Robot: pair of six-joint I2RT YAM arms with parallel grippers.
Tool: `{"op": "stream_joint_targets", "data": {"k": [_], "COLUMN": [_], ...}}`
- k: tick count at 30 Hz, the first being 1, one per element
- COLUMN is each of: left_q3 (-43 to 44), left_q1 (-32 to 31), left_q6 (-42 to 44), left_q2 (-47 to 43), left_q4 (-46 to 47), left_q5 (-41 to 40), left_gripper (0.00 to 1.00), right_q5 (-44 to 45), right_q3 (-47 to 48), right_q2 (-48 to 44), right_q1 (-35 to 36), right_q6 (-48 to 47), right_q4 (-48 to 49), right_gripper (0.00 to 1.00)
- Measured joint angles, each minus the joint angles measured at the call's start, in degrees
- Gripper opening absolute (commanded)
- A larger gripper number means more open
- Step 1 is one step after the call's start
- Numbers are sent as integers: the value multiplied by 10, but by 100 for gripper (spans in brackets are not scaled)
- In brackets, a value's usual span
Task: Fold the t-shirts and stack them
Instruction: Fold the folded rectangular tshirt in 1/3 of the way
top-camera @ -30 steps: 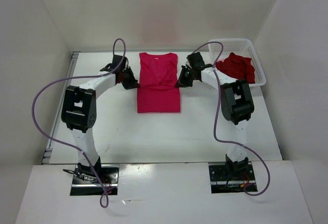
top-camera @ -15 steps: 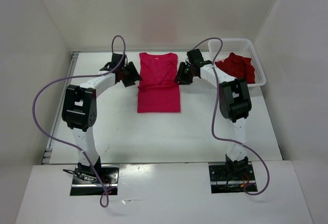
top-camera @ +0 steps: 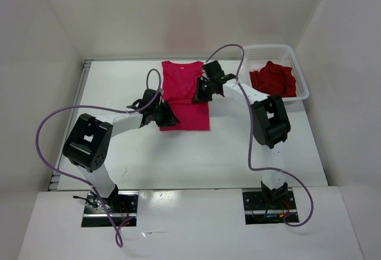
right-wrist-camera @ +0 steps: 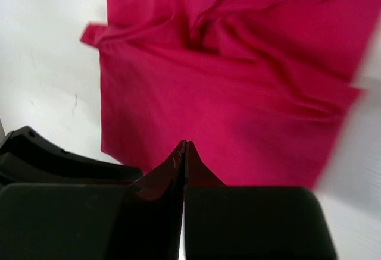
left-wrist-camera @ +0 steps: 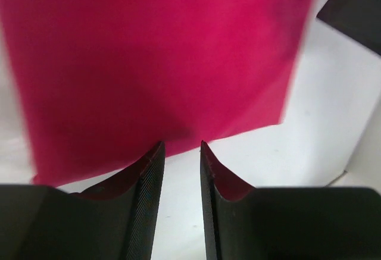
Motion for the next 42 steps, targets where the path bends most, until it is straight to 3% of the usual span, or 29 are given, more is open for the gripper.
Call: {"op": "stream_joint_targets", "data": {"k": [5,14,21,27,31,35,42], "left_q3": [-39,-63,-88,-104,-104,-109,-133], "left_q1": [7,8,9,8,8,8,8], "left_q6": [-14,-16,-19,-15,-16,-17,-29], "left_q2": [0,6,-5,-60,-115,-148,-125], "left_q4": [-2,19,45,-3,-22,-20,-17], "left_q5": [-1,-7,-12,-45,-60,-69,-72], "left_gripper": [37,38,47,56,56,57,57], "right_q5": [-25,-16,24,48,50,34,-5], "right_q3": [16,99,157,227,214,140,125], "right_q2": [62,147,173,191,167,101,107], "right_q1": [34,24,9,-3,-4,5,86], "right_q6": [5,13,28,42,42,38,28], "right_q4": [3,-2,8,20,24,28,27], "right_gripper": [0,0,0,0,0,0,0]}}
